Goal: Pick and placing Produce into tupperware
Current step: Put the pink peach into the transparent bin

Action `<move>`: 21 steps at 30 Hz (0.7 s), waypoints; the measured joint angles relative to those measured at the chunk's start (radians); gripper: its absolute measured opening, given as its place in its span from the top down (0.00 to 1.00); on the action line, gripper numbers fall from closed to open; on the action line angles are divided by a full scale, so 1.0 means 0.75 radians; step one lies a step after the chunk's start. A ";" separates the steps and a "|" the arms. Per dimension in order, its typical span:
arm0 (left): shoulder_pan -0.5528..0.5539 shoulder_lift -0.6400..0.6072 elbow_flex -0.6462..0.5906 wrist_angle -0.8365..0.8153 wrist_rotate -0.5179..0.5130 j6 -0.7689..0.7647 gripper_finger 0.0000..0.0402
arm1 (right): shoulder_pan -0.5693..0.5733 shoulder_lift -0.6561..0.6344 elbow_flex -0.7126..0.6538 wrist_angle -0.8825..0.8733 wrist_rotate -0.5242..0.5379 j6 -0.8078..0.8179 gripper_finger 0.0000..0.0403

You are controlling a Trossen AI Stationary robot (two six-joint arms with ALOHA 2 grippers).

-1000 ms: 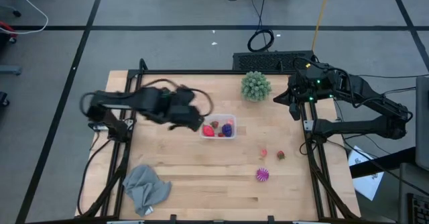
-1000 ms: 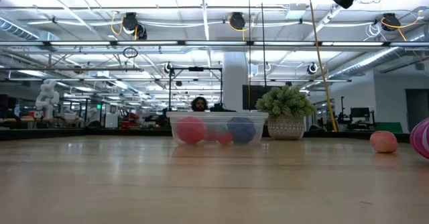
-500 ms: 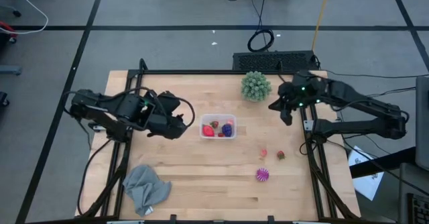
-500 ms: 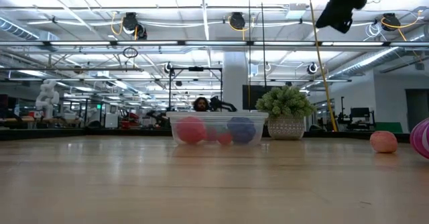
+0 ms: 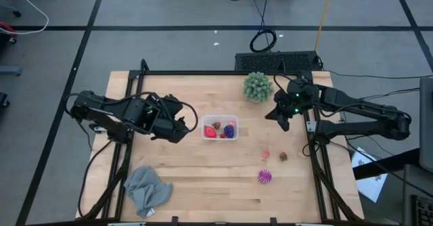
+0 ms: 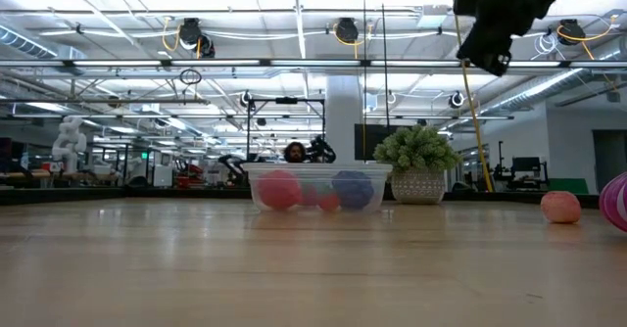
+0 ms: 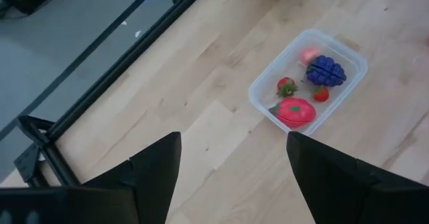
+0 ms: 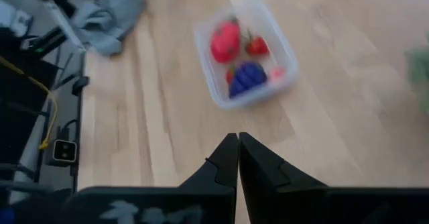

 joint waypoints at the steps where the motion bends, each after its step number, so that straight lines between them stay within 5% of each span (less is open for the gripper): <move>1: 0.000 0.000 0.000 0.000 0.000 0.014 0.31 | 0.005 0.000 0.000 0.041 -0.001 -0.033 0.99; 6: 0.023 0.000 0.000 0.000 -0.005 0.134 0.31 | 0.065 0.000 0.017 0.150 -0.003 -0.311 0.99; 11: 0.050 -0.011 -0.001 0.000 -0.006 0.211 0.31 | 0.172 0.000 0.157 -0.067 0.010 -0.502 0.99; 21: 0.097 -0.013 -0.001 -0.001 -0.003 0.241 0.31 | 0.611 0.052 0.268 -0.536 0.224 -0.010 0.99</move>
